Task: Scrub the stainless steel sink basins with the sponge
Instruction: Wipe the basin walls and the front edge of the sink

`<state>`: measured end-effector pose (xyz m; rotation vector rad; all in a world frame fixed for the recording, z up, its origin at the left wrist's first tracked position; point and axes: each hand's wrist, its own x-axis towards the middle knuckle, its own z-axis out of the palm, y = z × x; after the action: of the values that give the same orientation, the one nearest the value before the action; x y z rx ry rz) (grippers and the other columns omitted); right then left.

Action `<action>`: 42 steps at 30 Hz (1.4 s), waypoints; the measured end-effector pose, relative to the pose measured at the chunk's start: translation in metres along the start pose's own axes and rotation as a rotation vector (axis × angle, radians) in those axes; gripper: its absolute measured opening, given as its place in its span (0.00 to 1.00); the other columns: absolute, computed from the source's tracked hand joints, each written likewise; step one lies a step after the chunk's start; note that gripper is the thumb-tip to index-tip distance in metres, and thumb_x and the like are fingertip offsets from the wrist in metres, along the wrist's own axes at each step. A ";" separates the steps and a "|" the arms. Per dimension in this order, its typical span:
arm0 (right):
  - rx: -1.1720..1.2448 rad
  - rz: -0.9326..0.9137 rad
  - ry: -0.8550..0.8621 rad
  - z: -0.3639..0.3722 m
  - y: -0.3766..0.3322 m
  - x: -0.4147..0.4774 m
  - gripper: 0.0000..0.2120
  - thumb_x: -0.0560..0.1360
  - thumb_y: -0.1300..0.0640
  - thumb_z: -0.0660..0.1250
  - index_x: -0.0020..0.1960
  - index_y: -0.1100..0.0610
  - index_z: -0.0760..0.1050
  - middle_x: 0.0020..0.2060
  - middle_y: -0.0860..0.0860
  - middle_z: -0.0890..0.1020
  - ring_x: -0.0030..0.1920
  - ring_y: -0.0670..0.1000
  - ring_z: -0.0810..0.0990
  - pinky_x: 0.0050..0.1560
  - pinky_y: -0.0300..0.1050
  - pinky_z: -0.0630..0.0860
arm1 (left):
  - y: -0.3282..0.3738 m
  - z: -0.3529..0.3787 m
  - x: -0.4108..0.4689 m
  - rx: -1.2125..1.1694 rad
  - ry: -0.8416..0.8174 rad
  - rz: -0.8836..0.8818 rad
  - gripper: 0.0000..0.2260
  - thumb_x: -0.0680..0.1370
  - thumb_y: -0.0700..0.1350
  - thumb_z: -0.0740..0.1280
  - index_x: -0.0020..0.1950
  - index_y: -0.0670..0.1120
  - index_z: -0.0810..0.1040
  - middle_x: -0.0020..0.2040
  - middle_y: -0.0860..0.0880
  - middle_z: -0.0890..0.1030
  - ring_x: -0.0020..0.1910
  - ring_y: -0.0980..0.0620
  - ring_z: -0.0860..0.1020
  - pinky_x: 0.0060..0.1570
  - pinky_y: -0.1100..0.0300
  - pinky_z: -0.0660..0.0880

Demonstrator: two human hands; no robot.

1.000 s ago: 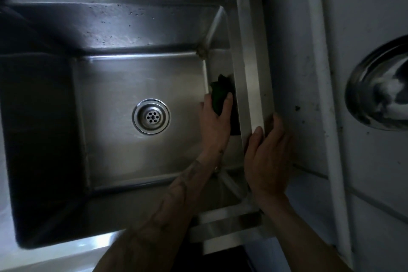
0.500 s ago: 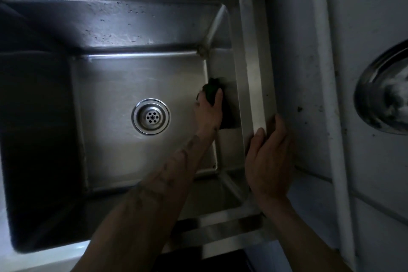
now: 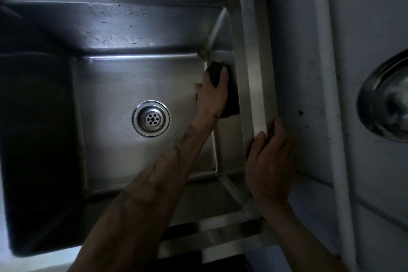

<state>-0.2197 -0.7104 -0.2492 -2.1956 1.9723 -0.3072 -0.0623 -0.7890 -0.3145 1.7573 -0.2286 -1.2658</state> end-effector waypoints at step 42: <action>-0.036 -0.024 0.026 0.005 0.005 -0.001 0.23 0.86 0.49 0.55 0.76 0.61 0.64 0.61 0.61 0.78 0.57 0.60 0.77 0.54 0.52 0.74 | -0.040 -0.010 0.040 0.294 -0.010 0.025 0.31 0.88 0.52 0.61 0.86 0.42 0.54 0.82 0.35 0.62 0.79 0.35 0.65 0.78 0.43 0.65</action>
<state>-0.2233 -0.7098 -0.2557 -2.2502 1.9812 -0.3070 -0.0500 -0.7854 -0.3705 1.9895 -0.4602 -1.2726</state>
